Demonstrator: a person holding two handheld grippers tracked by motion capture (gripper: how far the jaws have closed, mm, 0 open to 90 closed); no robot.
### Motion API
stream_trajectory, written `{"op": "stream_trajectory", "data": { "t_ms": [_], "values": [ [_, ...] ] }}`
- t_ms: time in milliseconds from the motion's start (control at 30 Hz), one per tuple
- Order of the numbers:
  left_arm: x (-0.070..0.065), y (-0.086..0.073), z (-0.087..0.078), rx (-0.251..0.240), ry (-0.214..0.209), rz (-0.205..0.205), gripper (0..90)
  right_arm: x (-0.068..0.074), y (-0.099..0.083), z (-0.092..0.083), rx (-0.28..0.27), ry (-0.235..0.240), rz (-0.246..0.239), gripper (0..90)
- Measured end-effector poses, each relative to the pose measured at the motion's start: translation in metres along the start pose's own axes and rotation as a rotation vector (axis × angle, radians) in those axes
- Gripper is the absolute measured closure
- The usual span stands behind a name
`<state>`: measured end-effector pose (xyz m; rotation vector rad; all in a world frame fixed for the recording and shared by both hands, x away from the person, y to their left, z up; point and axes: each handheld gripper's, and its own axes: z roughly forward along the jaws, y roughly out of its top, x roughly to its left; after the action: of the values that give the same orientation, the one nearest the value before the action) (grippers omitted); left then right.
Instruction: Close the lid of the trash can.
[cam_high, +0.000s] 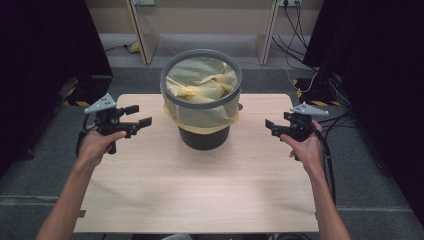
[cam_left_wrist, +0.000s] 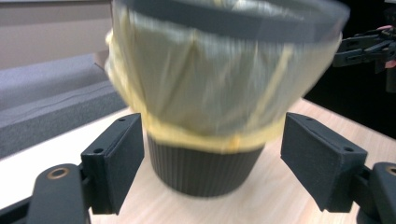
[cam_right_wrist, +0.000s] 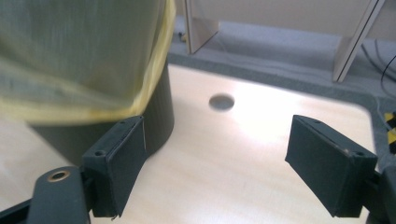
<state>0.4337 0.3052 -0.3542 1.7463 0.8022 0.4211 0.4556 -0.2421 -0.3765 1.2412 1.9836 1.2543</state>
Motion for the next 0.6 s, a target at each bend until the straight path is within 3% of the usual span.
{"op": "stream_trajectory", "data": {
  "t_ms": [233,400,500,600],
  "values": [
    [-0.01,-0.053,0.0,0.102,0.064,0.049,21.2,0.007,-0.043,-0.002,0.032,0.002,-0.004,20.2],
    [-0.017,-0.088,0.002,0.144,0.072,0.059,21.2,0.014,-0.071,-0.001,0.05,-0.009,-0.021,20.1],
    [-0.021,-0.104,0.003,0.16,0.056,0.055,21.1,0.018,-0.085,-0.002,0.059,-0.003,-0.032,20.2],
    [-0.023,-0.12,0.008,0.213,0.061,0.081,21.1,0.023,-0.098,-0.001,0.077,0.0,-0.054,20.5]
  ]
}}
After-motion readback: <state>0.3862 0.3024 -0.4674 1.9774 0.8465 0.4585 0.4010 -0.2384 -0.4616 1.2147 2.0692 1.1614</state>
